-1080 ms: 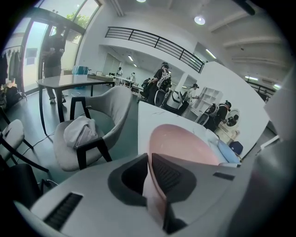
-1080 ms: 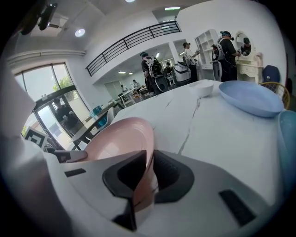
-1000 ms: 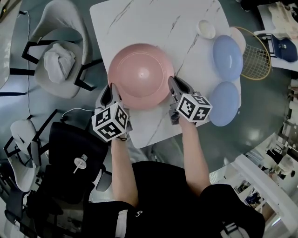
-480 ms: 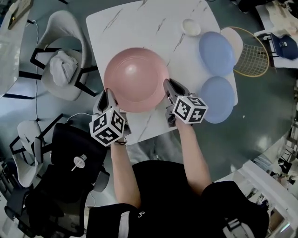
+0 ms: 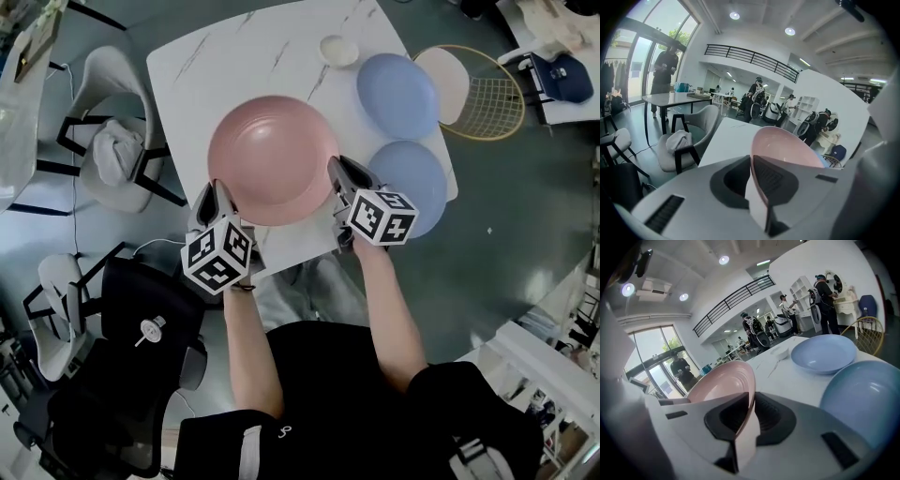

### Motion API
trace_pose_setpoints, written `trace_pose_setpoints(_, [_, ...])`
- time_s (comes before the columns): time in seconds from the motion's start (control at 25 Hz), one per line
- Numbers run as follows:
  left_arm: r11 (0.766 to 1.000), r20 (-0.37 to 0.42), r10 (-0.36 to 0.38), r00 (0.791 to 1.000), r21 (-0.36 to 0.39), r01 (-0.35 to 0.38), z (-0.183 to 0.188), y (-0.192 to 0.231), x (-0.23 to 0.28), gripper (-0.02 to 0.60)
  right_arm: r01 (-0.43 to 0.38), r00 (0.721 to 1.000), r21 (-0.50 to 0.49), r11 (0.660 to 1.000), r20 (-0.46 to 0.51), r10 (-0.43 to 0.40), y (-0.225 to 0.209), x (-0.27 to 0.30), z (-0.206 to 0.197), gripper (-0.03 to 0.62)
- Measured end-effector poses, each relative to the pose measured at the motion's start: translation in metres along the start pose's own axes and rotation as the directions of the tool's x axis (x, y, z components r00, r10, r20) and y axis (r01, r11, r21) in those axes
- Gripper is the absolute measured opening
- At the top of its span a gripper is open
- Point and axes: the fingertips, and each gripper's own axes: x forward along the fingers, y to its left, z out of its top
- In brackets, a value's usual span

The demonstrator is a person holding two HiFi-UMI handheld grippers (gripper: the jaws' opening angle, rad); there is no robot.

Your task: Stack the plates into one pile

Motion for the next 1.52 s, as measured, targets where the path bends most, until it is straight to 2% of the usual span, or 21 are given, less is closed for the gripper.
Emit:
trace_pose_setpoints(0.48, [0.988, -0.031, -0.134, 0.991, 0.076, 0.136, -0.022, -0.111, 0.01, 0.038, 0.094, 0.991, 0.057, 0.994, 0.091, -0.099, -0.086, -0.073, 0.028, 0.048])
trace_pose_setpoints(0.92, [0.943, -0.134, -0.268, 0.954, 0.165, 0.288, -0.066, -0.213, 0.024, 0.044, 0.24, 0.953, 0.145, 0.96, 0.152, -0.262, -0.173, -0.149, 0.031, 0.046])
trace_pose_setpoints(1.12, [0.924, -0.204, -0.293, 0.934, 0.191, 0.332, -0.096, -0.245, 0.031, 0.049, 0.322, 0.93, 0.144, 0.936, 0.135, -0.341, -0.206, -0.174, 0.022, 0.046])
trace_pose_setpoints(1.32, [0.893, -0.272, -0.27, 0.924, 0.288, 0.346, -0.122, -0.266, 0.036, 0.057, 0.372, 0.914, 0.158, 0.915, 0.108, -0.391, -0.232, -0.189, 0.011, 0.046])
trace_pose_setpoints(1.52, [0.883, -0.329, -0.26, 0.908, 0.301, 0.361, -0.147, -0.27, 0.043, 0.06, 0.404, 0.903, 0.175, 0.898, 0.083, -0.422, -0.249, -0.193, -0.006, 0.044])
